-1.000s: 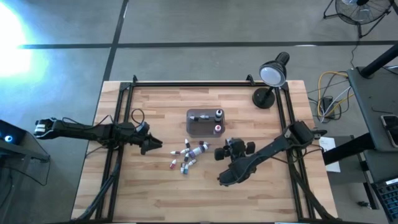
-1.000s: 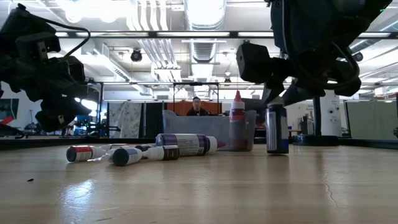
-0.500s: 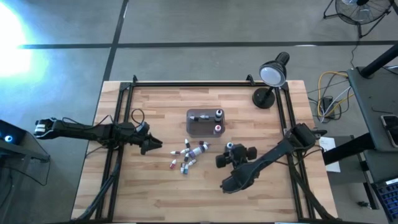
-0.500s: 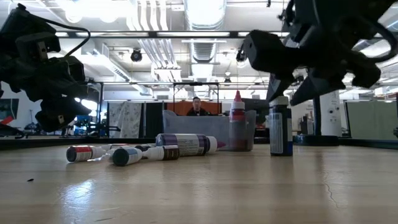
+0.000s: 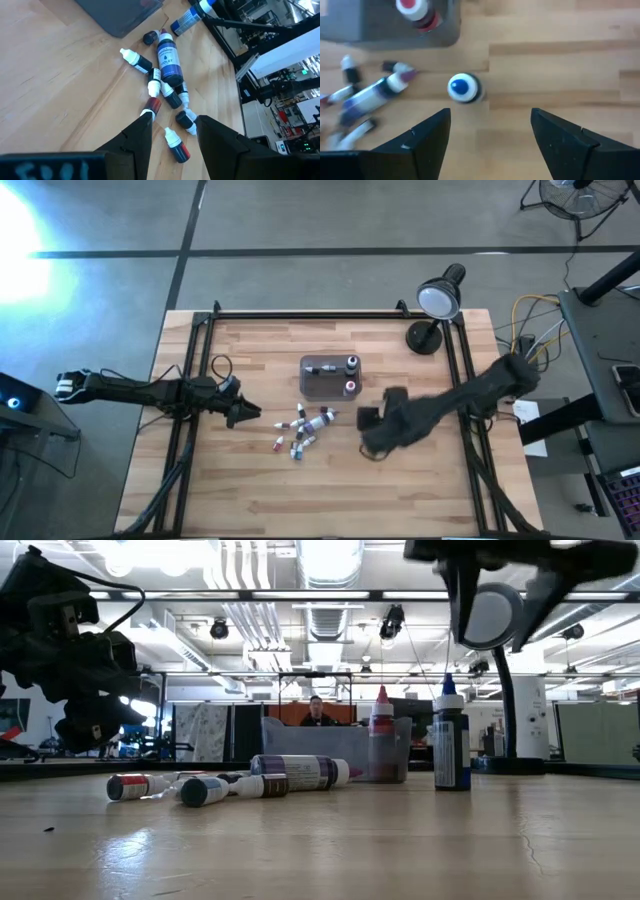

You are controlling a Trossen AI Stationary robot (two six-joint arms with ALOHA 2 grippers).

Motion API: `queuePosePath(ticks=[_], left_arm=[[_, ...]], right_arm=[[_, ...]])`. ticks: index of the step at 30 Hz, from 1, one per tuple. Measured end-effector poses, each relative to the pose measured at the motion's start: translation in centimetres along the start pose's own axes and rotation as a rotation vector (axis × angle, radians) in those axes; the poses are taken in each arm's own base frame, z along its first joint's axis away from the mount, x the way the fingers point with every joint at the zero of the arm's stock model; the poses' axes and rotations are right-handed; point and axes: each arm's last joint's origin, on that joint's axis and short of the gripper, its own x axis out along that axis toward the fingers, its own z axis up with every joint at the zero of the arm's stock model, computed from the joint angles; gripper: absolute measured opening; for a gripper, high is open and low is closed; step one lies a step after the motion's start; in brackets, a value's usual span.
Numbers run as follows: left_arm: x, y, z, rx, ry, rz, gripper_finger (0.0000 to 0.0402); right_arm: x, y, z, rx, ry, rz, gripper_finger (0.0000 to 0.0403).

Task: Pick & Place food coloring
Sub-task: Put the large blue food coloring bottle into the bin

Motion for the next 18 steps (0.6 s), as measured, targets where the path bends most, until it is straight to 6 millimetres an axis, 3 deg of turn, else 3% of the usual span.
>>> queuePosePath(ticks=[3, 6, 13, 18], left_arm=[[0.0, 0.0, 0.0, 0.001, 0.000, 0.000, 0.0131], [0.0, 0.0, 0.0, 0.015, -0.001, 0.000, 0.0131], [0.0, 0.0, 0.0, 0.020, -0.003, 0.001, 0.0131], [0.0, 0.0, 0.0, 0.015, -0.004, 0.002, 0.0131]], right_arm=[[-1.1, 0.1, 2.6, -0.006, 0.103, 0.044, 0.0262], [-0.6, 0.4, 3.9, -0.033, 0.165, 0.019, 0.0258], [2.8, 2.8, 3.4, -0.153, 0.268, 0.008, 0.0262], [3.9, 3.1, 3.2, -0.226, 0.277, -0.028, 0.0272]])
